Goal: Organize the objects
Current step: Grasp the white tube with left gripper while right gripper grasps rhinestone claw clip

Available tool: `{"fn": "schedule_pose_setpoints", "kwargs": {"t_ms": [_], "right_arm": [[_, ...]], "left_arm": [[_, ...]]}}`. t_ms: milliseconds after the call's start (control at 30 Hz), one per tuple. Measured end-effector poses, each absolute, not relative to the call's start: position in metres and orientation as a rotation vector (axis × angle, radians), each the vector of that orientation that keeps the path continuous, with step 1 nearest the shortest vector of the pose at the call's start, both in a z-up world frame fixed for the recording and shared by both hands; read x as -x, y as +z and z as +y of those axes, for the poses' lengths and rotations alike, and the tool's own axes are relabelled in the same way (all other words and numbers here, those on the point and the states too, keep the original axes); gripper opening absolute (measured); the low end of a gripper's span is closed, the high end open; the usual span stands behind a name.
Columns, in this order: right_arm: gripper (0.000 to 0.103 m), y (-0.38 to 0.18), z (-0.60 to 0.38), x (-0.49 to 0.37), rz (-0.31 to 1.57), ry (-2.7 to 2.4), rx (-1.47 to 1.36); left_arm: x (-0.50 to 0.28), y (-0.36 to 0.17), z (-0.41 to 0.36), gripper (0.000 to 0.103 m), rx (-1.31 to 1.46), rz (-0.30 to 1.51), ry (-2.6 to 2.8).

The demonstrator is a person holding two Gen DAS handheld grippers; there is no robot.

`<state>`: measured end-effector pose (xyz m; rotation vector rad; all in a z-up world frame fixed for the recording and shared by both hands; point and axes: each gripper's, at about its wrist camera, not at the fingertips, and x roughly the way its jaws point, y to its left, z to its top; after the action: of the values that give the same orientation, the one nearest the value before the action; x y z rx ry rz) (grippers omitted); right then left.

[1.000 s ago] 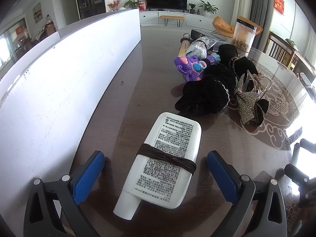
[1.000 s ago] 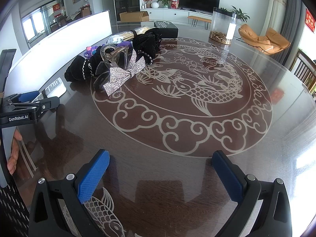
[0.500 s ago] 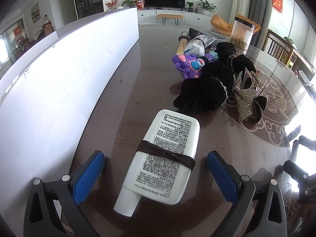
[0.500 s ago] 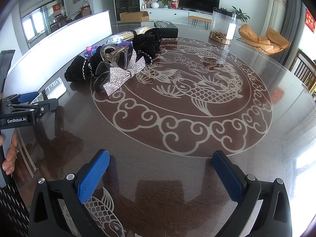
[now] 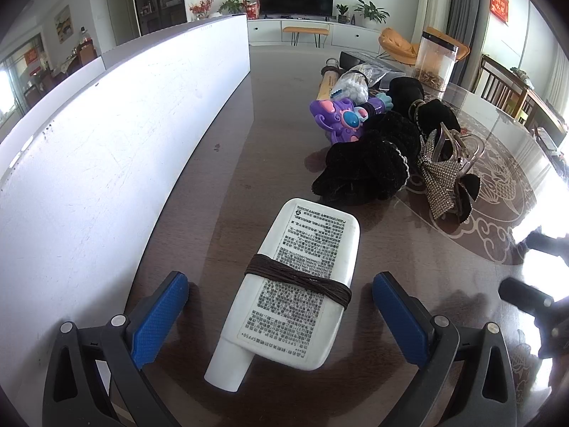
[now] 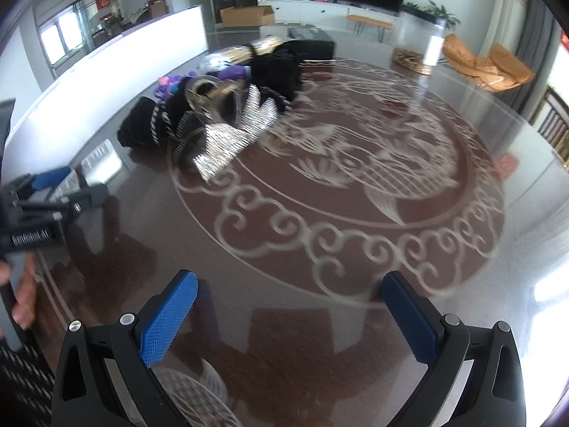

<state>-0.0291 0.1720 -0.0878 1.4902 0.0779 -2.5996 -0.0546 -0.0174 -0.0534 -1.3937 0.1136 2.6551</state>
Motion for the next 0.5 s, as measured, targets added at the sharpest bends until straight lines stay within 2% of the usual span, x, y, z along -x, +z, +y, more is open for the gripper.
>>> {"fn": "schedule_pose_setpoints", "kwargs": {"t_ms": [100,300,333,367,433,500], "right_arm": [[0.103,-0.073,0.154,0.047,0.018,-2.596,-1.388],[0.102,-0.075,0.11,0.102,0.1,-2.59,-1.349],[0.096,-0.078,0.108,0.108,0.116,-2.601,-1.352],[0.076,-0.08,0.109,0.112,0.124,-2.608,-1.352],[0.062,-0.086,0.113,0.117,0.129,-2.603,-1.362],[0.058,-0.084,0.119,0.113,0.131,-2.598,-1.351]], "left_arm": [[0.055,-0.054,-0.018,0.103,1.393,0.114,2.655],[0.055,-0.054,-0.018,0.103,1.391,0.115,2.656],[0.055,-0.054,-0.018,0.103,1.391,0.115,2.656],[0.055,-0.054,-0.018,0.103,1.39,0.115,2.656],[0.054,-0.054,-0.018,0.103,1.391,0.114,2.656],[0.055,-0.054,-0.017,0.103,1.393,0.114,2.654]]}}
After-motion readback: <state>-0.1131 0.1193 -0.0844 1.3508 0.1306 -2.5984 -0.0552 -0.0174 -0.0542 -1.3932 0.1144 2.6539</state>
